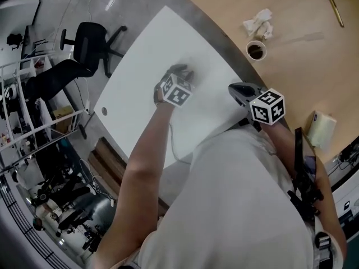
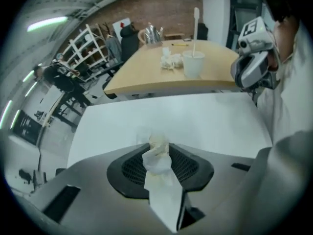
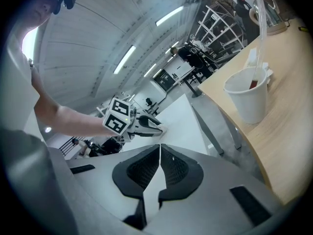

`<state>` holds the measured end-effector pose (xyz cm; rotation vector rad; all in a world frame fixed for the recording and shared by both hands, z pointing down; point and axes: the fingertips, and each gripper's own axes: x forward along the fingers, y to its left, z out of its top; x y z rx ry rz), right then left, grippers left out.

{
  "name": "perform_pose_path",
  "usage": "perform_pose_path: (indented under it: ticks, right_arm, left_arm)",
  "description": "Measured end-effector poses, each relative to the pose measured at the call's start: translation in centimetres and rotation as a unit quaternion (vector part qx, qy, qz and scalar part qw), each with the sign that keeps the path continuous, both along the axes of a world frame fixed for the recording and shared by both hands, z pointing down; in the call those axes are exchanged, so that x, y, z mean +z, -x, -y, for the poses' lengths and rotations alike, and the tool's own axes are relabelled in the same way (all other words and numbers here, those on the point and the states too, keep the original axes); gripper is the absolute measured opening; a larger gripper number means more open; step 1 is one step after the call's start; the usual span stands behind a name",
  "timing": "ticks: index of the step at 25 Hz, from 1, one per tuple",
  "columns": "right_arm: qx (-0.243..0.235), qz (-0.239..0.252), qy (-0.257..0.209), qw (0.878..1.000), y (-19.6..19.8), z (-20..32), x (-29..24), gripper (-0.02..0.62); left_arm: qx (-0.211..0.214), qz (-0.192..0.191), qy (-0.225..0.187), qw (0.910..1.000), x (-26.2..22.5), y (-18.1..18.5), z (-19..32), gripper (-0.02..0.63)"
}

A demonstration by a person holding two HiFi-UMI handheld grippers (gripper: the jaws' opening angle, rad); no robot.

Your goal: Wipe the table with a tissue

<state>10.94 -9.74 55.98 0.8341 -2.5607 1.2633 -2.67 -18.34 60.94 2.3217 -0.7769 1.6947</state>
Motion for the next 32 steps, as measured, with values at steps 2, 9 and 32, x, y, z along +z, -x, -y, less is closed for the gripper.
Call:
perform_pose_path:
  ticks: [2, 9, 32]
  right_arm:
    - [0.003, -0.004, 0.003, 1.0, -0.5, 0.2, 0.3, 0.02]
    - [-0.007, -0.001, 0.001, 1.0, 0.3, 0.4, 0.1, 0.02]
    - [-0.25, -0.011, -0.166, 0.954, 14.6, -6.4, -7.7, 0.018]
  left_arm:
    - [-0.067, -0.043, -0.037, 0.9962, -1.6, 0.9, 0.3, 0.12]
    - [-0.275, -0.206, -0.068, 0.9368, -5.6, 3.1, -3.2, 0.121]
    - [-0.45, -0.338, -0.17, 0.809, -12.7, 12.9, -22.9, 0.121]
